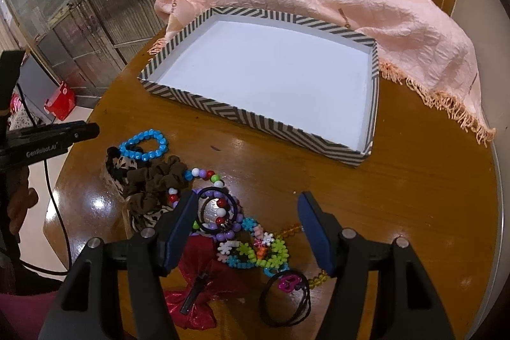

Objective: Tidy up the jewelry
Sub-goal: 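Lower left tool over blue beaded bracelet while right tool lowers over black hair tie, then close left tool on blue bracelet while right tool closes on black hair tie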

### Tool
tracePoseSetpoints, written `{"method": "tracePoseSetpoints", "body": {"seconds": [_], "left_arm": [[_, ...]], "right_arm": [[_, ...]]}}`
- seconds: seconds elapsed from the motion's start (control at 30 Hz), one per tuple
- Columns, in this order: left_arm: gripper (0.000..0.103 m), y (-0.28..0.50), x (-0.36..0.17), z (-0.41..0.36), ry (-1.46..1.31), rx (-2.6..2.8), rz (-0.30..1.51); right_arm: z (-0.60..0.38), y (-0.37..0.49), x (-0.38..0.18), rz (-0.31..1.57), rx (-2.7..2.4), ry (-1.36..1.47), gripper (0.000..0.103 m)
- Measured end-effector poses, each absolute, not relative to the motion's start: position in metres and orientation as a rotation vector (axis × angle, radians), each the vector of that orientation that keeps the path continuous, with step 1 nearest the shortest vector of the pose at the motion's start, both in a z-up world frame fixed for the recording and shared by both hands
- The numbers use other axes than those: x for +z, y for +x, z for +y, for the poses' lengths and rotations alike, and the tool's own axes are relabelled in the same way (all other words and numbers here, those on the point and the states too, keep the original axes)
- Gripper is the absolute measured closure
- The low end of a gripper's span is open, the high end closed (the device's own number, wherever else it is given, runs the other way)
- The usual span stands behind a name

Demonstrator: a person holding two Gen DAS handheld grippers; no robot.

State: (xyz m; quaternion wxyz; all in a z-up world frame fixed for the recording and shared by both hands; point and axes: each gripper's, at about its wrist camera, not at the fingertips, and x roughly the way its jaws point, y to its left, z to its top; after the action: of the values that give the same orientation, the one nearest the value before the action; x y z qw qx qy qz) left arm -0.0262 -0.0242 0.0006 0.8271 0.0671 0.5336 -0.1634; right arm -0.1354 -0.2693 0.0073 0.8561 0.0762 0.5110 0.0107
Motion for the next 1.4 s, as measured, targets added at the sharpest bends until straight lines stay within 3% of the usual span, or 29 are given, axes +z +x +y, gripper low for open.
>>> {"method": "tracePoseSetpoints", "body": {"seconds": [0.77,1.03,1.27,1.4], "left_arm": [[0.077,0.007,-0.032,-0.059,0.153,-0.521,1.281],[0.077,0.007,-0.038,-0.071,0.218,-0.546,1.288],[0.077,0.012,-0.045,-0.085,0.271,-0.549,1.292],[0.077,0.015,-0.048,-0.089,0.302,-0.545,1.288]], "right_arm": [[-0.256,-0.12,-0.024,1.122,0.184,0.081,0.035],[-0.26,-0.107,-0.032,1.141,0.218,0.116,0.056],[-0.263,-0.099,-0.041,1.146,0.264,0.146,0.062],[-0.265,-0.098,-0.045,1.161,0.28,0.185,0.083]]}}
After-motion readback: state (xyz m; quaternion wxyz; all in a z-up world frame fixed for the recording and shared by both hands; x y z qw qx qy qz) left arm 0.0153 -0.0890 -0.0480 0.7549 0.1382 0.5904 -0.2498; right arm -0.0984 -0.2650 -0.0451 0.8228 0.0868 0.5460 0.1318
